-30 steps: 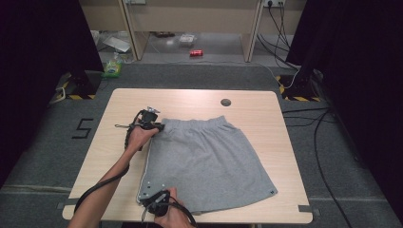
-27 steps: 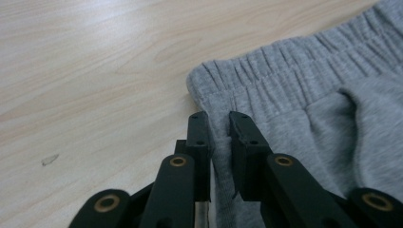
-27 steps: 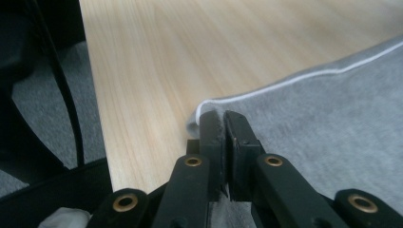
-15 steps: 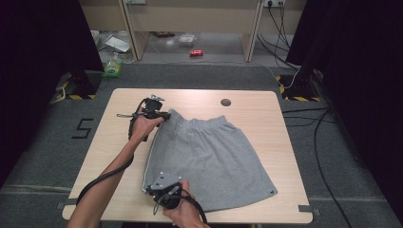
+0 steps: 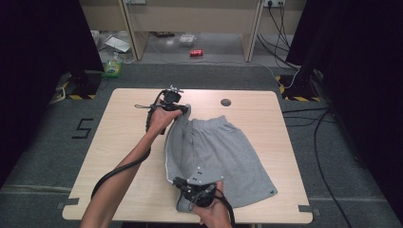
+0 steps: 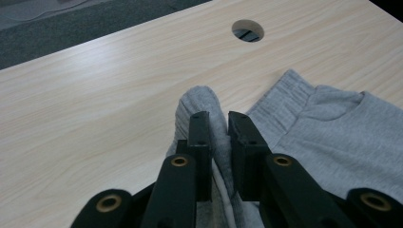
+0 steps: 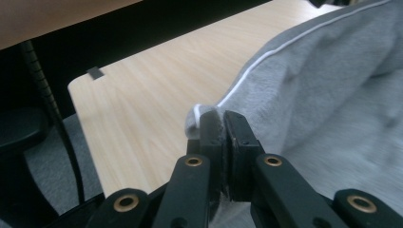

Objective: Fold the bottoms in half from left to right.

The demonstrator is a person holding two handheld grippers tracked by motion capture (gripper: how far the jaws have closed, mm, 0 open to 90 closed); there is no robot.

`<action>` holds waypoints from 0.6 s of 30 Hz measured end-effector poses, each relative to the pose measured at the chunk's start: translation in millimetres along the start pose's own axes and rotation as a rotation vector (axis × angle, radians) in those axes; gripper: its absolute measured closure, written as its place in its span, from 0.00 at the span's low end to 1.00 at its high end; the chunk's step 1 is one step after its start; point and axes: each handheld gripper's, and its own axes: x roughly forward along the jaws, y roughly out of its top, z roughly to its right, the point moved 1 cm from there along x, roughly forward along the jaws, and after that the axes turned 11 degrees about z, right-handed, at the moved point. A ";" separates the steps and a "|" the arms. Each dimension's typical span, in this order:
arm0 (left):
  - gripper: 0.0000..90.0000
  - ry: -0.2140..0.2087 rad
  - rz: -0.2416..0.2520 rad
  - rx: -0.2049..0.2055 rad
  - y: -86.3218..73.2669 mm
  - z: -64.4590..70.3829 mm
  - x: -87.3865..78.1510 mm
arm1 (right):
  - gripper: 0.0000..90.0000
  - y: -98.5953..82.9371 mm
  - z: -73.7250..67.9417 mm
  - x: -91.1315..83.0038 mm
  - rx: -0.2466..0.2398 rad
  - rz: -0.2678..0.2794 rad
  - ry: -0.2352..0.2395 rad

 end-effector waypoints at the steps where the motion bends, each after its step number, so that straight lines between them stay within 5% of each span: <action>1: 0.88 -0.005 0.001 0.003 2.8 5.4 2.4 | 0.97 0.0 2.2 -3.7 0.003 0.002 -0.009; 18: 0.88 -0.064 -0.006 0.009 23.5 59.7 35.3 | 0.97 -15.2 46.9 -83.1 0.095 0.081 -0.165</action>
